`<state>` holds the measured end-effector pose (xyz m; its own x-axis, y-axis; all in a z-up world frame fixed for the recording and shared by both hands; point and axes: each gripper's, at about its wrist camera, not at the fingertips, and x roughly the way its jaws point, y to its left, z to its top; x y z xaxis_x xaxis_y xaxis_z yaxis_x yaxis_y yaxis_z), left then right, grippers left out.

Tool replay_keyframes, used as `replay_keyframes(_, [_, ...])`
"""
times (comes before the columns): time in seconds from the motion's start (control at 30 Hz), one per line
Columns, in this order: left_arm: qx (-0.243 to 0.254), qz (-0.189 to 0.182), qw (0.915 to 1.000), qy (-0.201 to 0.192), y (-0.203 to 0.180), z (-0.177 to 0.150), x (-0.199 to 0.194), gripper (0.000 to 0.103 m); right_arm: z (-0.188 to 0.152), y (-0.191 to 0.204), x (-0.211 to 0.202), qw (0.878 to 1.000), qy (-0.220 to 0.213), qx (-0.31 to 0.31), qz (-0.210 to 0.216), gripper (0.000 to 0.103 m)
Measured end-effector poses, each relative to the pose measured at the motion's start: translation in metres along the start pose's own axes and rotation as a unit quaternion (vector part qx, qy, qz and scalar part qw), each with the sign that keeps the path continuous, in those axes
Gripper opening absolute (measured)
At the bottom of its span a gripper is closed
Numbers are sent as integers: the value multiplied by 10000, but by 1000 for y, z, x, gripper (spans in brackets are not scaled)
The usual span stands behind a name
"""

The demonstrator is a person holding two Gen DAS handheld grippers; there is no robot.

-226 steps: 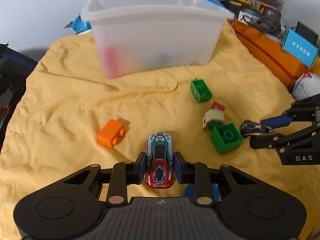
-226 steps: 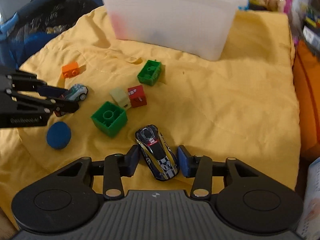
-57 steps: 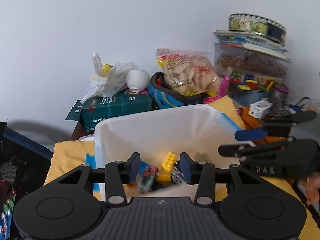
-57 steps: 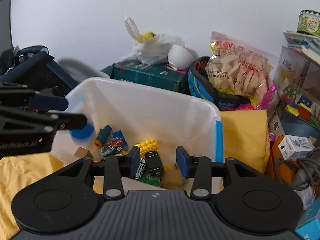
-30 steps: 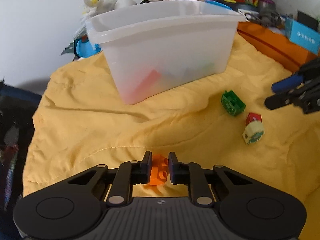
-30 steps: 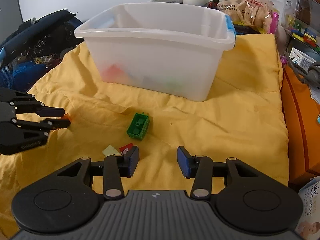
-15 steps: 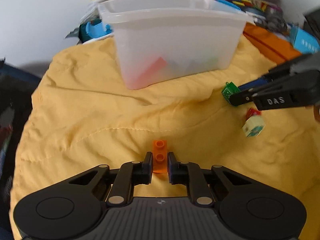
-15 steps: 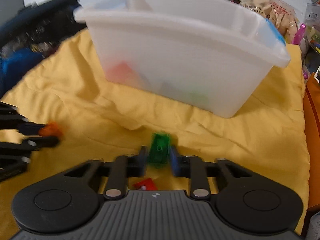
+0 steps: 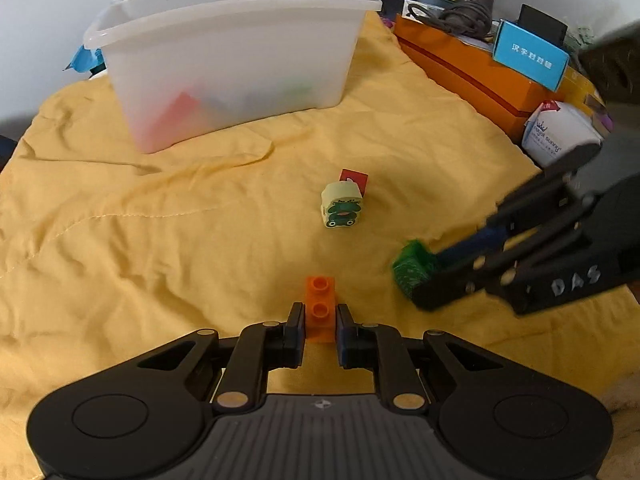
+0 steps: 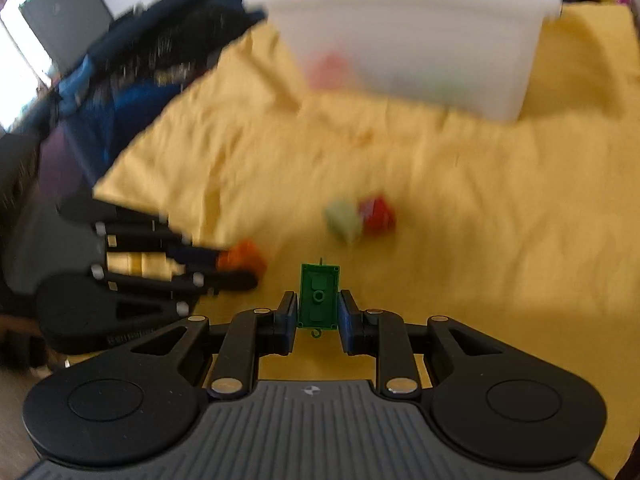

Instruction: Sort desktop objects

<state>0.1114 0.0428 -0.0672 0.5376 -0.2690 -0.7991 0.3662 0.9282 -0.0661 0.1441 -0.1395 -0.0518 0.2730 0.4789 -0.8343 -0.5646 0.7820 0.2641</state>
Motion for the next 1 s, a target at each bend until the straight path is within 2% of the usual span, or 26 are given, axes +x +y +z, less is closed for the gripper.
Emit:
replay_keyframes(0.13, [-96, 128, 9999, -41, 0, -1, -2, 21, -11, -6, 5, 9996, 14, 282, 24, 26])
replay_keyframes(0.2, [-119, 174, 9998, -51, -2, -2, -2, 22, -13, -8, 0, 9994, -128, 260, -194, 32])
replay_keyframes(0.23, [-110, 196, 9997, -56, -3, -1, -3, 22, -13, -8, -3, 9989, -205, 215, -359, 39])
replay_keyframes(0.47, [-11, 311, 9995, -77, -7, -3, -2, 22, -17, -6, -10, 9886, -549, -216, -1384, 38])
replay_keyframes(0.63, [-5, 336, 9994, -106, -8, -4, -2, 22, -17, -5, -29, 9848, -930, -269, -1441, 39])
replay_keyframes(0.83, [4, 332, 9994, -123, -8, -5, -2, 22, -20, 29, -26, 9792, -655, -1277, -1434, 37])
replay_keyframes(1.0, [4, 343, 9993, -120, -9, -4, -2, 22, -18, 45, -4, 9652, -570, -1841, -1765, 40])
